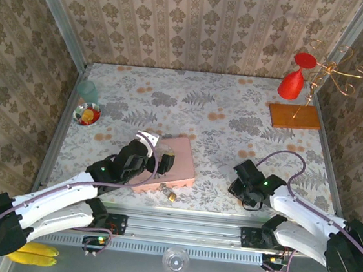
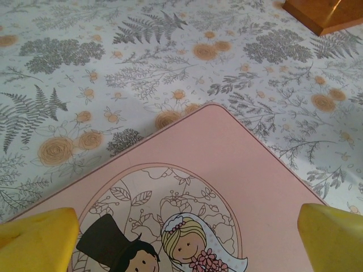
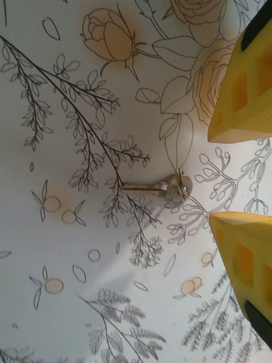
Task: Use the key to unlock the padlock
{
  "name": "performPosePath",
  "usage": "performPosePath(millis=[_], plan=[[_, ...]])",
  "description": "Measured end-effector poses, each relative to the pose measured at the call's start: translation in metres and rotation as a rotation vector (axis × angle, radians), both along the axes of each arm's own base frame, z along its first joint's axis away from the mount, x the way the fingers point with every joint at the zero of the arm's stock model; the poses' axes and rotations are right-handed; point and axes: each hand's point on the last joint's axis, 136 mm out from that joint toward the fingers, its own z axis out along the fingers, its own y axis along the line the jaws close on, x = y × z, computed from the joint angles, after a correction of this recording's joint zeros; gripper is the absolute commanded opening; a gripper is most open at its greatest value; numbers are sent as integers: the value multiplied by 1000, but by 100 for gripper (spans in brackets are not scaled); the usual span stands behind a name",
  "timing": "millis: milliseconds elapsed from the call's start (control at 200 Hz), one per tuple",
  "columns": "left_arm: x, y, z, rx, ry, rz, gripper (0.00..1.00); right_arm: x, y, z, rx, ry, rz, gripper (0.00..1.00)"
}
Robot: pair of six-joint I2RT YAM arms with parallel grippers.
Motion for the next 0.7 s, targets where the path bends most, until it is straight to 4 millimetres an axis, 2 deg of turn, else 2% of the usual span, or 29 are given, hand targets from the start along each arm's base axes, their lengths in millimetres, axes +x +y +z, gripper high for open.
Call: performPosePath(millis=[340,700], plan=[[1,1,3,0,-15,3,100,9,0,-4,-53,10,18,32],[1,1,3,7,-20,0,100,7,-3,-12,-85,35,33,28]])
